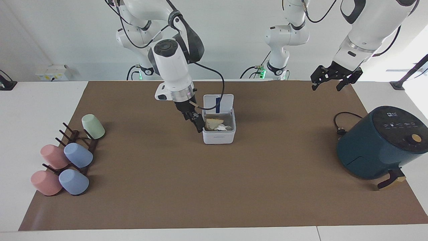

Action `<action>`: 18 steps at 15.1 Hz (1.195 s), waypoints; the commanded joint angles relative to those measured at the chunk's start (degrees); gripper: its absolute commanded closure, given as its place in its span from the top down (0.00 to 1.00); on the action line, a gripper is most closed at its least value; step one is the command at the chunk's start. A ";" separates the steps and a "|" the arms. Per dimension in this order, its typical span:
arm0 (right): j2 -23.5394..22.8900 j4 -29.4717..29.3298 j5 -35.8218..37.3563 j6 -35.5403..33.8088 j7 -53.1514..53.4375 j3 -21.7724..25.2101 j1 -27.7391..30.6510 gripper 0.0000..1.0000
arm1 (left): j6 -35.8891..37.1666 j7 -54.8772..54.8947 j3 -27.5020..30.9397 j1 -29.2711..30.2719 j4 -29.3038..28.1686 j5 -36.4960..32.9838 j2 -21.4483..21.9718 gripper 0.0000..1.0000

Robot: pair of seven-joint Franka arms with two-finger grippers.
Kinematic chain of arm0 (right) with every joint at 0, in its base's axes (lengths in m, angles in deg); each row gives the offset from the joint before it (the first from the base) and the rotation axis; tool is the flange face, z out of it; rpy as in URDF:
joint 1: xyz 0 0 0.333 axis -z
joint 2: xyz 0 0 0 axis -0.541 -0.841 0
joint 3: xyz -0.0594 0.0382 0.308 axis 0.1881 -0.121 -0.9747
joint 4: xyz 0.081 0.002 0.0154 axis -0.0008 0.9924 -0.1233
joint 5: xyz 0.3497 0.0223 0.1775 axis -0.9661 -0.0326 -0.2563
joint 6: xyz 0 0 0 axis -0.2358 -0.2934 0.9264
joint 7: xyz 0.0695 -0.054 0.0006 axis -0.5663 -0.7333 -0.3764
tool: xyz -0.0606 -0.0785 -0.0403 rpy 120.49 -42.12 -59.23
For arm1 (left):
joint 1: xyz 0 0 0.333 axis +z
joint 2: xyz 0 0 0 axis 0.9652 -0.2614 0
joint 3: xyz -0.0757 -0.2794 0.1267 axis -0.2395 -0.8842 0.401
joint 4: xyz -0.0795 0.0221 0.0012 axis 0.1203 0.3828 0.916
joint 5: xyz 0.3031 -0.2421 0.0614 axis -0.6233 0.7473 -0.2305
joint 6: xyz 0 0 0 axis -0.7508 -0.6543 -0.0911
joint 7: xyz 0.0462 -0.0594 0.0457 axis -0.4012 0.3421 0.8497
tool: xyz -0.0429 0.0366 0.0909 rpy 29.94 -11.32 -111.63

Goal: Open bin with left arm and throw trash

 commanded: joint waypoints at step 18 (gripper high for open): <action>9.27 -3.19 6.55 -17.44 -50.39 -0.35 18.82 1.00 | 0.78 0.13 0.00 -0.95 -3.63 -0.66 3.77 1.00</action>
